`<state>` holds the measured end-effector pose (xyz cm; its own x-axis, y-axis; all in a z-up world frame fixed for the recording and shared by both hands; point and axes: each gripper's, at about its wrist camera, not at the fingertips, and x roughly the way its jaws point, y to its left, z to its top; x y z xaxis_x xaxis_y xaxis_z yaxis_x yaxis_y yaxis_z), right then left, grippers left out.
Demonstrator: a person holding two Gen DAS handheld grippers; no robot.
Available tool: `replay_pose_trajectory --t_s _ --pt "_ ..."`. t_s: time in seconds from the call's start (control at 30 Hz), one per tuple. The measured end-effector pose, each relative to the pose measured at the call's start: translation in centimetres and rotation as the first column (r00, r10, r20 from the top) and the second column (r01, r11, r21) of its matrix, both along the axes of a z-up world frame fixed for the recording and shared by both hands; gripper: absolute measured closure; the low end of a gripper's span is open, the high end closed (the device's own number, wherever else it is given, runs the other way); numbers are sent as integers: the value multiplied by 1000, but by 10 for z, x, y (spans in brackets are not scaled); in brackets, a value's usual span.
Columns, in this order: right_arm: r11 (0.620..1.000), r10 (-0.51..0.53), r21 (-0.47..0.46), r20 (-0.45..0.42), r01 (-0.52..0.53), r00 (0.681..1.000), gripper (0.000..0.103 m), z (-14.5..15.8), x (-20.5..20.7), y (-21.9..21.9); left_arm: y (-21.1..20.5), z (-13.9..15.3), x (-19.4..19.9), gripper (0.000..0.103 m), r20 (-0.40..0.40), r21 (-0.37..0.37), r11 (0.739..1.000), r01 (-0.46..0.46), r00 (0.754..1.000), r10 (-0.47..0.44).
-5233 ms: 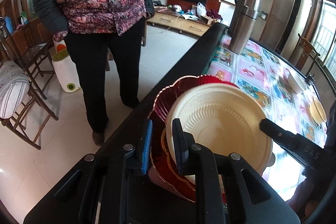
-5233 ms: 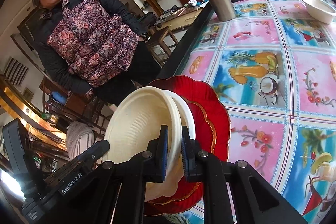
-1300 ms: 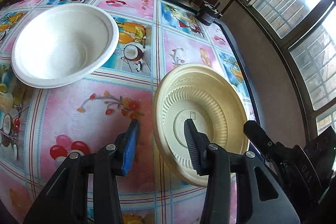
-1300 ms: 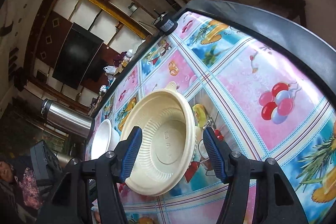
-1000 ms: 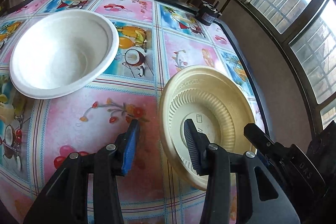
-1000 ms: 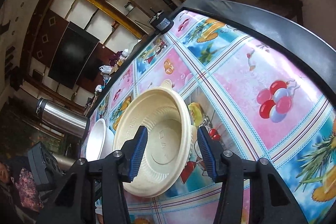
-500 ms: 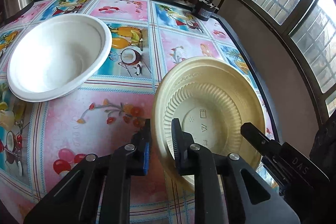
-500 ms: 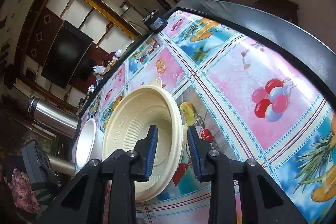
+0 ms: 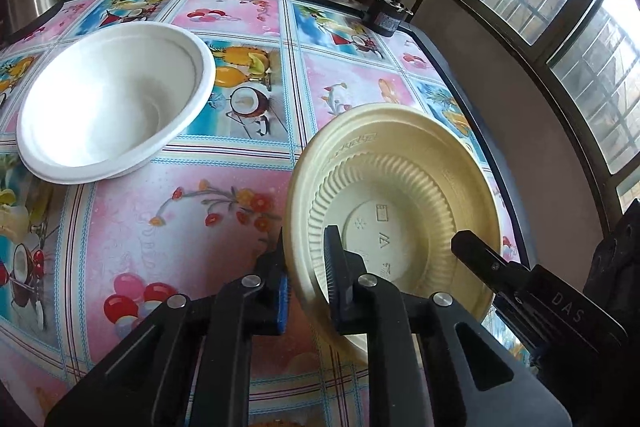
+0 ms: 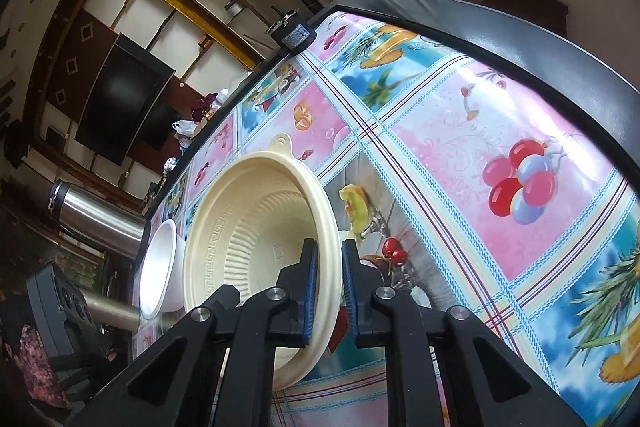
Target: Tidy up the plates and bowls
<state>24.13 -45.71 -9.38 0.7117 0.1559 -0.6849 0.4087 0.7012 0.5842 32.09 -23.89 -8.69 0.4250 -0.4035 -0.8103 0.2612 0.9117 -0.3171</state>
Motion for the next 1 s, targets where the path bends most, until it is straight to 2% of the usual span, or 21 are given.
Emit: replay_pose_trajectory --t_s 0.17,0.27,0.33,0.4,0.43,0.53,0.7,1.0 --pt "1000 7 8 -8 -7 1000 90 0 0 1 18 1 -10 91 -18 1 1000 -27 999 27" --pt "999 23 24 -10 -23 1000 91 1 -3 5 29 10 -17 92 -7 16 999 -38 999 38" --pt "999 39 35 -13 -39 999 91 1 -4 10 42 15 -28 92 12 28 998 -48 999 48" --pt "998 57 22 -25 -57 998 91 1 -7 19 61 7 -40 91 -9 35 997 -73 997 74" --pt "997 70 18 -29 -69 997 92 1 -8 24 75 4 -48 90 -21 6 996 -86 996 86" --pt "992 115 48 -35 -113 993 93 -2 -11 39 100 6 -68 90 -15 34 991 -128 992 129" --pt "976 218 33 -44 -217 975 94 -1 -13 84 147 8 -103 90 -20 55 980 -191 981 193" --pt "926 377 17 -45 -377 925 94 -8 -51 182 212 8 -162 89 -16 97 964 -249 968 252"
